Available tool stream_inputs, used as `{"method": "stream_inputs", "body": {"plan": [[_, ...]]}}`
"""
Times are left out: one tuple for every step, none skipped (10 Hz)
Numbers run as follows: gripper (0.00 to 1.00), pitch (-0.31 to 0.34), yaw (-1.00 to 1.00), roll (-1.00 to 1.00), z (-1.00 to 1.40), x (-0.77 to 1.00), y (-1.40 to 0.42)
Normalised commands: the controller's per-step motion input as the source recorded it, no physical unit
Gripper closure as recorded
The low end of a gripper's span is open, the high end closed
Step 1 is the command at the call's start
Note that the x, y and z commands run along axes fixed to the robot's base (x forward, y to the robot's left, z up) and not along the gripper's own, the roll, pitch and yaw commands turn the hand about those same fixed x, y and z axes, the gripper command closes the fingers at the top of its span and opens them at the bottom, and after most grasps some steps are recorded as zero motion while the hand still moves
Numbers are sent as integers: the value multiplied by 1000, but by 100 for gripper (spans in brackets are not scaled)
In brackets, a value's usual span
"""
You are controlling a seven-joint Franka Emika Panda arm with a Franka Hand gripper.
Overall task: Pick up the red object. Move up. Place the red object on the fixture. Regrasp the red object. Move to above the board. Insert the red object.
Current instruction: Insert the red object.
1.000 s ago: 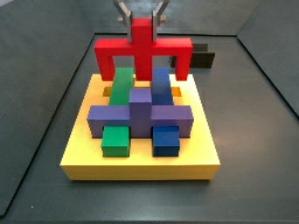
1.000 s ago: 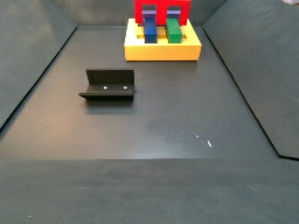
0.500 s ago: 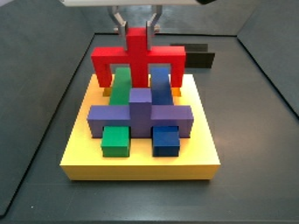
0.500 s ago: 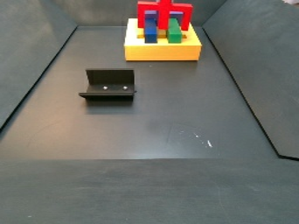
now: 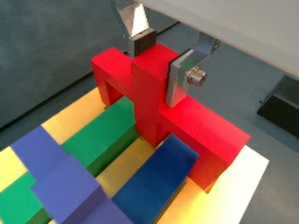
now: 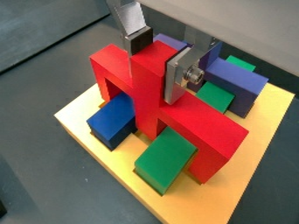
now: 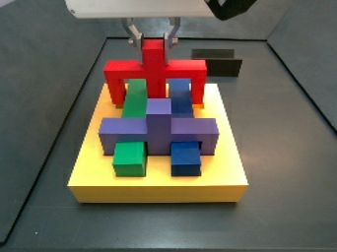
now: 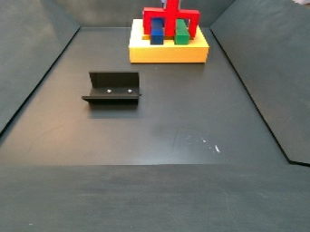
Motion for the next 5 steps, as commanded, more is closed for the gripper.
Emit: {"method": "stream_inputs", "body": {"plan": [[100, 0, 0, 53, -160, 0, 86], [100, 0, 0, 61, -166, 0, 0], [100, 0, 20, 70, -143, 0, -46], [100, 0, 146, 94, -243, 146, 0], [100, 0, 100, 93, -217, 69, 0]]}}
